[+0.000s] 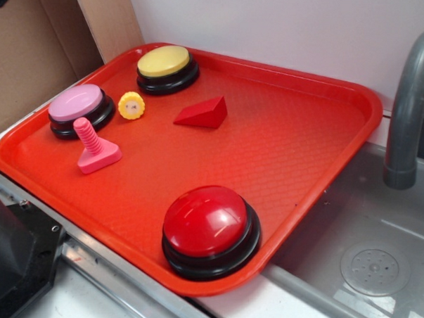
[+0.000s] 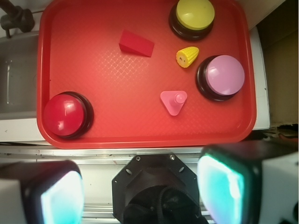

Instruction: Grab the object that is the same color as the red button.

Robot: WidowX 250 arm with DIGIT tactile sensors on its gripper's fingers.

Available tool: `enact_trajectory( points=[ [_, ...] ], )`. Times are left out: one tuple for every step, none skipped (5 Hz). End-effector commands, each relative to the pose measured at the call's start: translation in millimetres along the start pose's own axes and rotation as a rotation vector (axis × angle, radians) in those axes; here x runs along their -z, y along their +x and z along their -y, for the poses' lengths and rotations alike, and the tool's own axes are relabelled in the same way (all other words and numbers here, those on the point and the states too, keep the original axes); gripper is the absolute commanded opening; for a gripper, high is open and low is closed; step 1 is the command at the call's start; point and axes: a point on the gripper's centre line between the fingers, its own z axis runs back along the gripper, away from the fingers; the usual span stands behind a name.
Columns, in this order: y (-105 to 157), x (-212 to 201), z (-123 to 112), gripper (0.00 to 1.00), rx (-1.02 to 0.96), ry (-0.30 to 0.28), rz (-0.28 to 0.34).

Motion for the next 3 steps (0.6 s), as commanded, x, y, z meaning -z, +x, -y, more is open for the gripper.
enact_trajectory(
  points=[
    [0.0,0.0,0.0,1.00,0.000,0.000,0.000],
    [18.2,13.2,-1.6,1.00,0.068,0.009,-0.004],
    [49.1,31.8,-4.8,1.00,0.162,0.059,0.010]
  ],
)
